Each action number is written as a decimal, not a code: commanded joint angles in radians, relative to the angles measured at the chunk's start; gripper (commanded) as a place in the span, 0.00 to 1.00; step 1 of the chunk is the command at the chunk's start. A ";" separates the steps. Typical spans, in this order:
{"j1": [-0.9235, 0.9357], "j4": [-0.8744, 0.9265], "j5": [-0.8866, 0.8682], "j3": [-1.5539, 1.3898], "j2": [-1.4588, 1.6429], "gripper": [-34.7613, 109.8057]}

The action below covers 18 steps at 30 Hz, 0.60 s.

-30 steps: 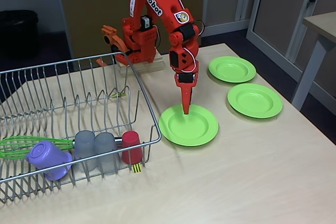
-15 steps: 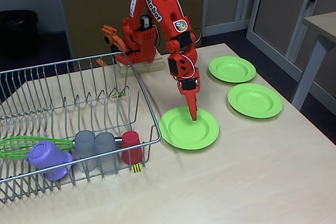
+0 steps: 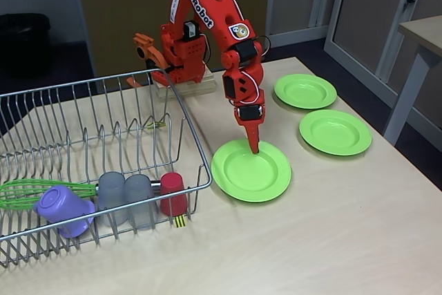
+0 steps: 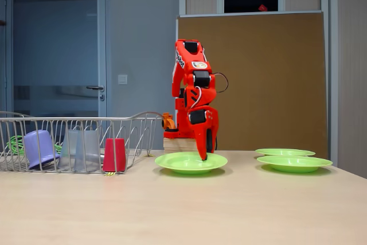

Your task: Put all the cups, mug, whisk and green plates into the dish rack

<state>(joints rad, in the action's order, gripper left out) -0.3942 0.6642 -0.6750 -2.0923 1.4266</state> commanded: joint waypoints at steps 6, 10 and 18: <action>-0.081 0.586 0.051 0.646 0.015 0.24; -0.084 0.828 0.104 1.043 -0.089 0.24; -0.009 1.135 0.242 1.654 -0.249 0.24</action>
<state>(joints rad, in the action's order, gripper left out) -0.4310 1.7104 -0.4786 -0.6703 1.1796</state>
